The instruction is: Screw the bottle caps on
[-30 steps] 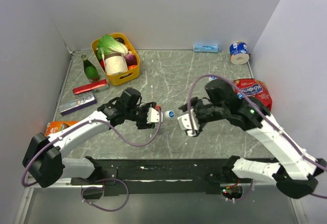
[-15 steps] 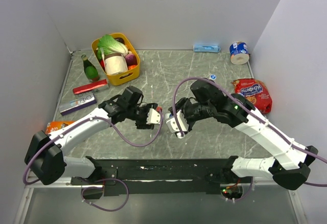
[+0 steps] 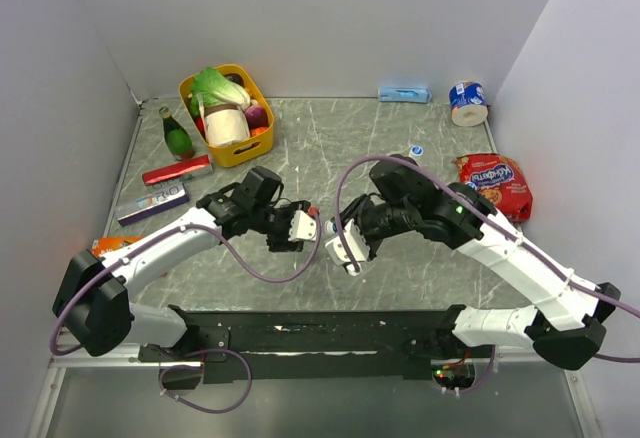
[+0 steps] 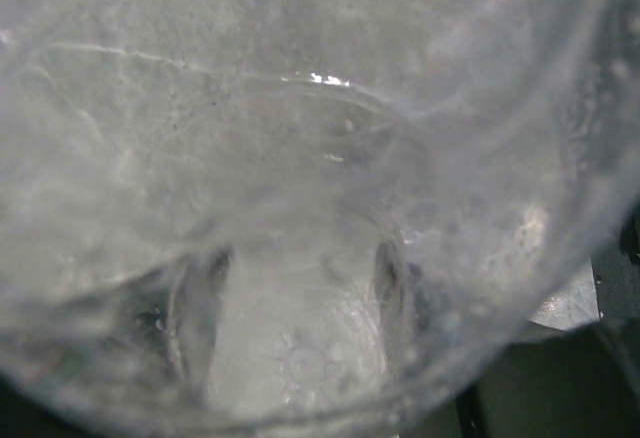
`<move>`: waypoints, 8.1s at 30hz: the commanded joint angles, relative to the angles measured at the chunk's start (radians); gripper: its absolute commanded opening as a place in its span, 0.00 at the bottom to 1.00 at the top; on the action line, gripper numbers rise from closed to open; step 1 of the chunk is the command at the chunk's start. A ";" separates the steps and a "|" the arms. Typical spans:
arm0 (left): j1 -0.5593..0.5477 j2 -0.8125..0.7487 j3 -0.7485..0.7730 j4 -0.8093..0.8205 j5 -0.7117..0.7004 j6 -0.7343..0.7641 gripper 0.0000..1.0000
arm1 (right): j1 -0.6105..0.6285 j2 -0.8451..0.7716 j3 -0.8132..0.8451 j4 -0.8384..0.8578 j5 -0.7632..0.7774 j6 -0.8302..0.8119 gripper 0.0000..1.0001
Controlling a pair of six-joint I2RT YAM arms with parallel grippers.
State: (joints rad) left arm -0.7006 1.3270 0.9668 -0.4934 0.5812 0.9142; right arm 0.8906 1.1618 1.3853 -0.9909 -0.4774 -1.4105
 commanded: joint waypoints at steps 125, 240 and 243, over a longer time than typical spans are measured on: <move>0.027 0.023 0.093 -0.091 0.028 -0.077 0.01 | -0.128 -0.024 0.009 0.072 -0.093 0.061 0.63; 0.032 -0.278 -0.404 0.527 -0.345 -0.713 0.96 | -0.564 0.145 0.041 0.307 -0.214 0.883 0.00; 0.058 -0.276 -0.405 0.526 -0.336 -0.704 0.96 | -0.590 0.167 -0.002 0.324 -0.185 0.871 0.00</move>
State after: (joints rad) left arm -0.6727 1.0760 0.5560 0.0185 0.2546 0.2150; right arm 0.3241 1.3056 1.4269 -0.6762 -0.7246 -0.4965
